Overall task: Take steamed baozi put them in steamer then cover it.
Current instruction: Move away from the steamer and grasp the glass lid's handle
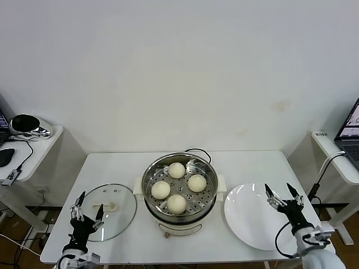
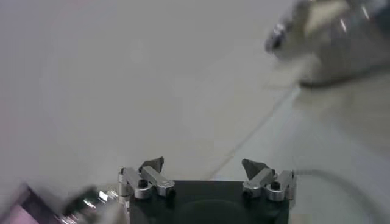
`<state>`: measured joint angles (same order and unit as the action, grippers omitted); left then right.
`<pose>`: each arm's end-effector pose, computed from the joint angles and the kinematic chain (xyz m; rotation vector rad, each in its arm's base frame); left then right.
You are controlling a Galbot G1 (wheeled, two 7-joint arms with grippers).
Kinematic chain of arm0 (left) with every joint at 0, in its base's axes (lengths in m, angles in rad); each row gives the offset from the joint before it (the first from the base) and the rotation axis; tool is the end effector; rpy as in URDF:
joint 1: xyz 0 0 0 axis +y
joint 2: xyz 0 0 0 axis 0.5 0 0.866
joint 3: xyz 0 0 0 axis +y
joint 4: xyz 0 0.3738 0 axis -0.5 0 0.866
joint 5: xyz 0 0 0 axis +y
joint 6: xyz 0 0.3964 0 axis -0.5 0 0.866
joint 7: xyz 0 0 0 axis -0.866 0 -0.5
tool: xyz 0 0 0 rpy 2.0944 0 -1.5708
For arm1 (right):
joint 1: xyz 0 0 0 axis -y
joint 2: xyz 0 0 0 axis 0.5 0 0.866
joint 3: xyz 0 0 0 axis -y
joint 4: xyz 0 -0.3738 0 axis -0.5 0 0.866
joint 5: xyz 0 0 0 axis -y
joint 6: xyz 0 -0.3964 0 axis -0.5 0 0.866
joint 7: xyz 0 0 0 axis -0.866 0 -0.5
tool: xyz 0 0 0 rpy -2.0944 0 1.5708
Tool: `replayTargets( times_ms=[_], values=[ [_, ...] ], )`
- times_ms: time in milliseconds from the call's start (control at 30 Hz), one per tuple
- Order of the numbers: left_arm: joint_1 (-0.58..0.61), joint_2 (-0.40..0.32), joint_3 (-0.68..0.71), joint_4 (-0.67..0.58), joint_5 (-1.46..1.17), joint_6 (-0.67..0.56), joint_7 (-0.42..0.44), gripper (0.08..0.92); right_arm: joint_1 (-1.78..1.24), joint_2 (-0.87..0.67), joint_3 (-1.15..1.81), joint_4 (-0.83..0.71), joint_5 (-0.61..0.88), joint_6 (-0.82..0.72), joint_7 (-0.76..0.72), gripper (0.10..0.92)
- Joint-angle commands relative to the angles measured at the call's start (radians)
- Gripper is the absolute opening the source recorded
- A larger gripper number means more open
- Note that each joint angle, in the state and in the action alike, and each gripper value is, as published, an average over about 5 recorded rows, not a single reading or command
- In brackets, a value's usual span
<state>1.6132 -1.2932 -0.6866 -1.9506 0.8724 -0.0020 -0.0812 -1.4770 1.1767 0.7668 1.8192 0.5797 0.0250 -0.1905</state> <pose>0.1984 0.1196 -0.3651 0.0214 -2.5070 -1.7107 0.2475 -0.1916 -0.3550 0.0930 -3.0741 -0.2049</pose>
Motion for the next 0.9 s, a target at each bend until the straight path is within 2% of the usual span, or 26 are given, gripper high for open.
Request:
replayTargets(
  times_ms=[33,433,900],
  values=[
    [-0.013,0.052,0.017,0.138,0.364,-0.007,-0.090,0.823,-0.055,0.059,0.033,0.009,-0.015,0.026,0.015,0.823],
    [-0.121,0.059,0.031,0.305,0.391,-0.046,-0.094,0.823,-0.022,0.050,0.027,0.006,-0.054,0.021,0.015,0.823],
    [-0.218,0.045,0.040,0.390,0.406,-0.026,-0.091,0.823,-0.013,0.041,0.039,-0.003,-0.062,0.026,0.016,0.823]
  ],
)
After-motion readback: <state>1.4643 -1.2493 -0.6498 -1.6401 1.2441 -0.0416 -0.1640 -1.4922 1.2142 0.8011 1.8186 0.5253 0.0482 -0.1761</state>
